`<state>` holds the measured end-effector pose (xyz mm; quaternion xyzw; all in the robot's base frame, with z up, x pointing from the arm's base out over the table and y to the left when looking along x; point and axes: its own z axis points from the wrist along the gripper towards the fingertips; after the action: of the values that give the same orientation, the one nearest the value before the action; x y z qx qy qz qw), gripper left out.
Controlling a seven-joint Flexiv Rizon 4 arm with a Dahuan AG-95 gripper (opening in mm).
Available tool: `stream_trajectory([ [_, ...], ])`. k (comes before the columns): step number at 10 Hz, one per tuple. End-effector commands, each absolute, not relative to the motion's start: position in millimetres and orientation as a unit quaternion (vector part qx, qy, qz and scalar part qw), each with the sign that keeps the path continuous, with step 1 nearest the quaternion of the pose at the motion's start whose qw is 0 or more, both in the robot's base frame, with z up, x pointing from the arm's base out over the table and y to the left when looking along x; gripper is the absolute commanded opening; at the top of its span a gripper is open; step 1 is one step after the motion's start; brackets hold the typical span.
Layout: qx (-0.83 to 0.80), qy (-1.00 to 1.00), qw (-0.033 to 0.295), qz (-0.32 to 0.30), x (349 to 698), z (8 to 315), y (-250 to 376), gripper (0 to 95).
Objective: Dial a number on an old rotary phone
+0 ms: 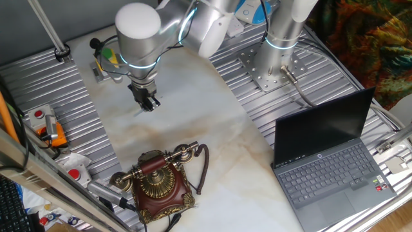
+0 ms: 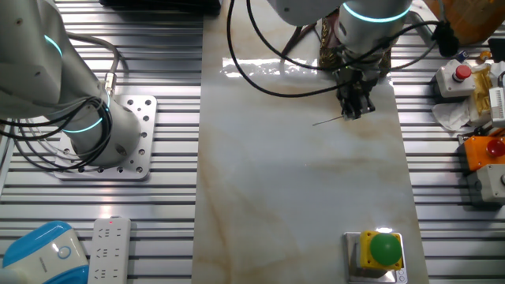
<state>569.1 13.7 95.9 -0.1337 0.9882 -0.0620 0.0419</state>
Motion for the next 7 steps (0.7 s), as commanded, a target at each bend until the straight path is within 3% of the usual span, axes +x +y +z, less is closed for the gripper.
stream_trajectory([
  [1, -0.131, 0.988, 0.047, -0.065, 569.2, 96.9, 13.3, 0.0],
  [7, -0.09, 0.992, 0.04, -0.075, 569.2, 96.9, 13.3, 0.0],
])
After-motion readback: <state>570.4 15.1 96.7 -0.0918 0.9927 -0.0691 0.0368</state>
